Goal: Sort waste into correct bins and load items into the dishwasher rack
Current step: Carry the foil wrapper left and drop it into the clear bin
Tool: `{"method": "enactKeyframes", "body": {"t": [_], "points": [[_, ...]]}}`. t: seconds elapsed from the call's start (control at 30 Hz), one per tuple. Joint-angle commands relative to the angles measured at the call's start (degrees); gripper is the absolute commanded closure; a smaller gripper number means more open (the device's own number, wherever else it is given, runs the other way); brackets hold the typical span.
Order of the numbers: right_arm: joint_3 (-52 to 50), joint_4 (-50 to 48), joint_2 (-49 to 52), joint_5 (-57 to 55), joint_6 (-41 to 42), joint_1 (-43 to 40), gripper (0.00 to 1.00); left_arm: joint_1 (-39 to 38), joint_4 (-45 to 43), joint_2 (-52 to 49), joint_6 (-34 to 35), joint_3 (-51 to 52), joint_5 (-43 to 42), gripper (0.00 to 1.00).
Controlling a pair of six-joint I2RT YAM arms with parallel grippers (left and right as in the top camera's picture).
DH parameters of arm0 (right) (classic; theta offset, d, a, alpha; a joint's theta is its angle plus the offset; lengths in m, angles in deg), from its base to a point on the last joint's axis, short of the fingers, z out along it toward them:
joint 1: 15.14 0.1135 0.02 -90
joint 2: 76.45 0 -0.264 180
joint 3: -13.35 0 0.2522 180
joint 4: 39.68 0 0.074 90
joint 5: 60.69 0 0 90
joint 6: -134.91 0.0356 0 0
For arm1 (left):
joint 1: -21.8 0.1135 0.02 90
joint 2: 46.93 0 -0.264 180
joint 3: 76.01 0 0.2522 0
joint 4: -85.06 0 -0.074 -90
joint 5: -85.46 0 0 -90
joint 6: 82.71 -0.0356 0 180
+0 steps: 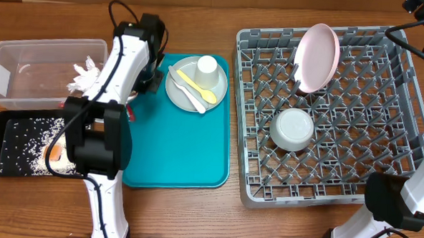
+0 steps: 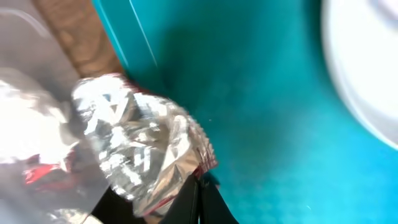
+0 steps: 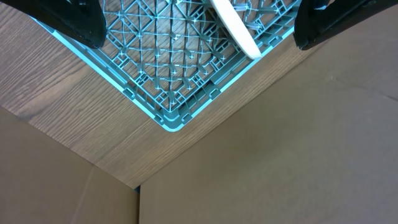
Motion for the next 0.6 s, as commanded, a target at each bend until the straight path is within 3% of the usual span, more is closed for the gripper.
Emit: {"method": "enactKeyframes", "body": {"t": [0.0,0.57], "points": [[-0.2,-0.3,0.0,-0.6,0.3,-0.1,0.0,-0.6,2.8,1.0,2.9,-5.8,-0.4,0.96],[-0.2,-0.3,0.0,-0.6,0.3,-0.1,0.0,2.1,16.4,1.1,20.6,-35.6,-0.1,0.96]]}}
